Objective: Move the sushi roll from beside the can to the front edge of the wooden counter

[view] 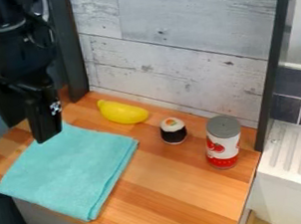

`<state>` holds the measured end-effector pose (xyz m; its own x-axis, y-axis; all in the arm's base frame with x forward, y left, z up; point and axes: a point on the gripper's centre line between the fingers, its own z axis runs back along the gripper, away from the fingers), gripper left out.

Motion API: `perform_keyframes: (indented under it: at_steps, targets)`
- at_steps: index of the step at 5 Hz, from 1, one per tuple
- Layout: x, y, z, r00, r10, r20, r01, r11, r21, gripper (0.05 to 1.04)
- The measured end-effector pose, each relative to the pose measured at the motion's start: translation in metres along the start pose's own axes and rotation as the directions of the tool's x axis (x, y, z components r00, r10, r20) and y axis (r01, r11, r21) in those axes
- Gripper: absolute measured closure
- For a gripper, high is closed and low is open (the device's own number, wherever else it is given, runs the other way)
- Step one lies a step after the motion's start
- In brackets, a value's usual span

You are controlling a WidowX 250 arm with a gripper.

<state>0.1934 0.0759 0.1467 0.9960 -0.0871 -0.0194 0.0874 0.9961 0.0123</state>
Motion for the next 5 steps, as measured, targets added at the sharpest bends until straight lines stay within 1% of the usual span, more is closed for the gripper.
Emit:
perform_keyframes:
  at_steps: [1, 2, 3, 4, 5]
  targets:
    - [0.000, 0.000, -0.006, 1.000, 0.004, -0.017, -0.005, 1.000, -0.010, 0.085]
    - [0.031, 0.000, -0.013, 1.000, 0.008, 0.004, -0.008, 1.000, -0.004, 0.085]
    - [0.068, -0.008, -0.014, 0.998, -0.050, 0.046, 0.050, 0.999, -0.018, 0.085]
    - [0.100, -0.020, -0.019, 0.994, -0.083, 0.064, 0.084, 0.996, -0.015, 0.085]
    - [0.122, -0.027, -0.032, 0.991, -0.106, 0.081, 0.109, 0.994, -0.029, 0.085]
